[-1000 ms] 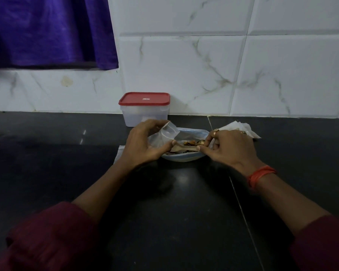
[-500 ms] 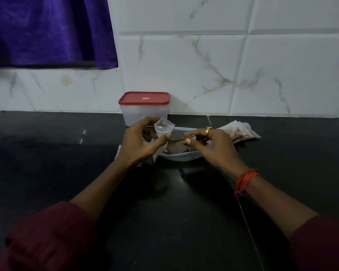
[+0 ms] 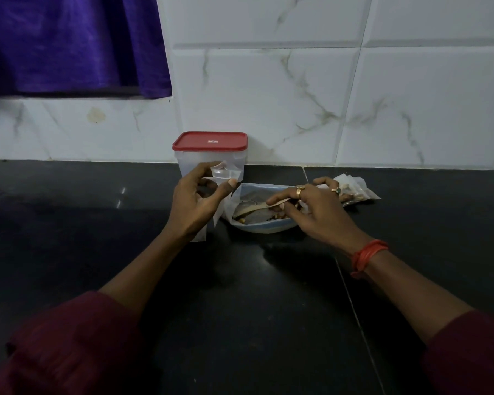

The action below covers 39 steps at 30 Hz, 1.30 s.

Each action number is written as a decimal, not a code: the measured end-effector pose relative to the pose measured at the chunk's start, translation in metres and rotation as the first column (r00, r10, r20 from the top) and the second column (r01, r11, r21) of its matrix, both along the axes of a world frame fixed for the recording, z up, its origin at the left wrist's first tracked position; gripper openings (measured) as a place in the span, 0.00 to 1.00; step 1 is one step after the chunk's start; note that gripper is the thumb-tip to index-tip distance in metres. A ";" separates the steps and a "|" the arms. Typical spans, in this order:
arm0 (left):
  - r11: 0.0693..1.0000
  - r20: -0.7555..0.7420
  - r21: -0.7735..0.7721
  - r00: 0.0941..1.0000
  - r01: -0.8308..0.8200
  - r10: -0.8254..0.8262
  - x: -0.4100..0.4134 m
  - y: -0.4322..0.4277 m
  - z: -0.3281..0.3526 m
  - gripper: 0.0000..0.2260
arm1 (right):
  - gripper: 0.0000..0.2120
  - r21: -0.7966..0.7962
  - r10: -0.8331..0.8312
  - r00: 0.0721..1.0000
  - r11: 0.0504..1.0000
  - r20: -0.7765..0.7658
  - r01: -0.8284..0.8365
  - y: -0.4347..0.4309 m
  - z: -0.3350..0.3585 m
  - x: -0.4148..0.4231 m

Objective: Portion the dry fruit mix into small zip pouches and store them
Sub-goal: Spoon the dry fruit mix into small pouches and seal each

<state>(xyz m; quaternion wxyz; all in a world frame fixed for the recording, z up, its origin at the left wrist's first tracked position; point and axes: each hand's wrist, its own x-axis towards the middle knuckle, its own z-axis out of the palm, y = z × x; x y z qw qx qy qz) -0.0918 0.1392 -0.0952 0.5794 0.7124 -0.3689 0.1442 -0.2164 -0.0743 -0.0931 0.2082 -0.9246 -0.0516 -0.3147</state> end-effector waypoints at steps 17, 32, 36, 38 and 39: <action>0.994 -0.171 0.098 0.985 0.038 -0.021 0.001 -0.002 -0.001 0.21 | 0.12 0.000 -0.040 0.993 0.999 0.114 0.040 0.004 -0.006 0.006; 0.997 -0.511 -0.038 0.856 0.069 -0.078 0.004 -0.006 0.004 0.12 | 0.14 -0.340 -0.003 0.983 0.938 0.184 0.067 0.004 -0.018 0.012; 0.995 -0.516 -0.058 0.850 0.085 -0.103 0.003 -0.007 0.006 0.04 | 0.14 -0.514 0.015 0.981 0.853 0.196 0.090 0.011 -0.015 0.013; 0.994 -0.520 -0.068 0.848 0.079 -0.103 0.005 -0.008 0.007 0.04 | 0.12 -0.527 -0.003 0.970 0.839 0.244 0.135 0.011 -0.012 0.013; 0.994 -0.521 -0.070 0.847 0.079 -0.104 0.005 -0.008 0.007 0.04 | 0.11 -0.511 -0.011 0.961 0.845 0.275 0.156 0.010 -0.011 0.013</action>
